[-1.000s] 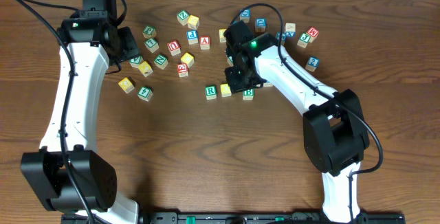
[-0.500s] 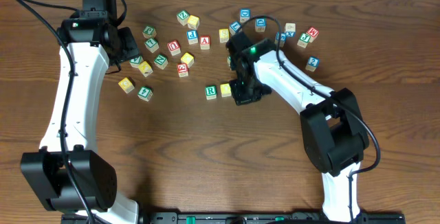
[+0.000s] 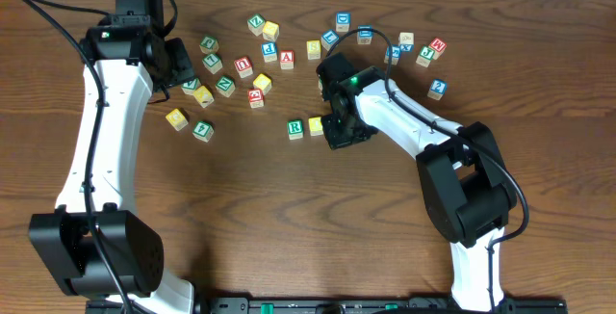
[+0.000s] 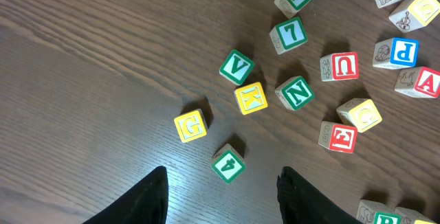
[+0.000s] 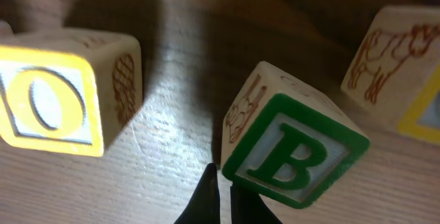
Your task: Spell out ROBOT
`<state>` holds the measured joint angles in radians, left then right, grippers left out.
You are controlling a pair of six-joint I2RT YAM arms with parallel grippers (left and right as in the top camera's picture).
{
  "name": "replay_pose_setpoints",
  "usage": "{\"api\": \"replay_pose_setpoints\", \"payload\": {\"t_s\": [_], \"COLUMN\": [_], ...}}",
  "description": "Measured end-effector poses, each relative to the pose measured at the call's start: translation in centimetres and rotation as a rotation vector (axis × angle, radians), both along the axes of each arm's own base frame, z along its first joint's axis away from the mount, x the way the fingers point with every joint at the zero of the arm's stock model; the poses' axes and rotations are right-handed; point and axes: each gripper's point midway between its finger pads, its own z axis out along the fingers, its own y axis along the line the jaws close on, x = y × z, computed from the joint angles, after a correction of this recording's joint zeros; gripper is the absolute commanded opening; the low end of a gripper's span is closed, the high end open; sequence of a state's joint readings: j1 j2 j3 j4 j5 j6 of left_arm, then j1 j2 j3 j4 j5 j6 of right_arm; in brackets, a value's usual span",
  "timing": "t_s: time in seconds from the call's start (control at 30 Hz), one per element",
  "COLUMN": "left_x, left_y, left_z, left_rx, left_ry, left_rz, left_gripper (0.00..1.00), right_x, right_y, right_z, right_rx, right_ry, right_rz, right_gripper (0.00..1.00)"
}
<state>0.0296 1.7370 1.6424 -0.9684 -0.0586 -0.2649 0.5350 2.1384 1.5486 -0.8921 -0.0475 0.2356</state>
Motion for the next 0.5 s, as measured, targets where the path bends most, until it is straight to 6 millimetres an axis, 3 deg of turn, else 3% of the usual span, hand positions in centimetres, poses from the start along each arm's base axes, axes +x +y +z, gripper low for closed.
{"api": "replay_pose_setpoints", "payload": {"t_s": [0.5], "left_x": [0.00], "left_y": [-0.02], "left_z": [0.00], "left_rx": [0.000], "left_ry": [0.000], "left_rz": [-0.001], "left_gripper": [0.51], "right_x": [0.21], "right_y": [-0.33], "right_z": [-0.01], "right_rx": [-0.019], "right_ry": [-0.012], "right_rz": [-0.002], "right_gripper": [0.03]}}
